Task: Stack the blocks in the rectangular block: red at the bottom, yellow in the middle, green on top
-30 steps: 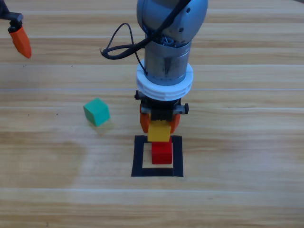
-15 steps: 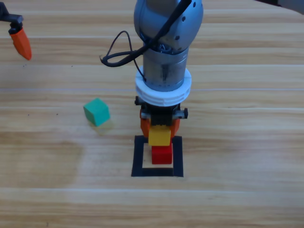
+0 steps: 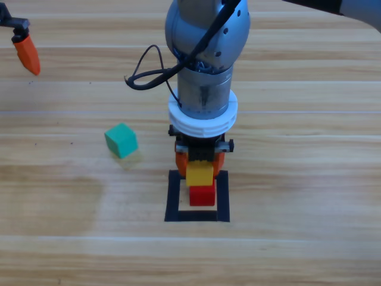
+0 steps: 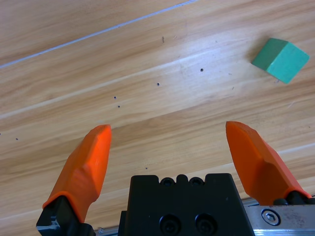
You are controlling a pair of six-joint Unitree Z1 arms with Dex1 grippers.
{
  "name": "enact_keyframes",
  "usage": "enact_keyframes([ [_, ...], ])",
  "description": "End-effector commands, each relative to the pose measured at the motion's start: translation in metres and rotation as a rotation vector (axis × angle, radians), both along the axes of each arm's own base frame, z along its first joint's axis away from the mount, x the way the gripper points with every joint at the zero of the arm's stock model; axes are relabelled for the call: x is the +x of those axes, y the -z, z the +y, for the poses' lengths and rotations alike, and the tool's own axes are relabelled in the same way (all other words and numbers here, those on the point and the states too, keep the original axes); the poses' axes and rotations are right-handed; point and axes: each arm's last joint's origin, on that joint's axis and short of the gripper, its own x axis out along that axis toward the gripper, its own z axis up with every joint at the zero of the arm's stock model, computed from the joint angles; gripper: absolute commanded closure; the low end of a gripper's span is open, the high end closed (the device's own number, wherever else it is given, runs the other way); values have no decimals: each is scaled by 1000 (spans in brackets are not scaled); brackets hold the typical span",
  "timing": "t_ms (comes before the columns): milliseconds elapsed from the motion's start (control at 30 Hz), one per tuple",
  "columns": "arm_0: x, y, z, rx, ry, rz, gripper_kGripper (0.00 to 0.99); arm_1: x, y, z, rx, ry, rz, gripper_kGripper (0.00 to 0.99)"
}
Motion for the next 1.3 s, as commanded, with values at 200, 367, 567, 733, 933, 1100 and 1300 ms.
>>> enact_keyframes([
  [200, 5, 17, -6, 2, 0, 53, 0, -15, -62, -13, 17, -29, -157, 0],
  [367, 6, 19, -6, 4, 0, 54, 0, -46, -151, -40, 109, -75, -330, 0],
  [567, 16, 8, -10, -12, 8, -4, 0, -81, -213, -68, 121, -230, -507, 0],
  [733, 35, 34, -43, -5, 53, 29, 1, -88, -225, -83, 69, -306, -569, 1],
  [933, 27, 73, -117, 71, 139, 100, 4, -113, -241, -140, 82, -353, -637, 0],
  [1100, 2, 90, -158, 94, 198, 101, 7, -184, -203, -279, 509, -526, -913, 0],
  [1300, -9, 100, -161, 100, 200, 105, 10, -172, -163, -261, 371, -715, -880, 2],
])
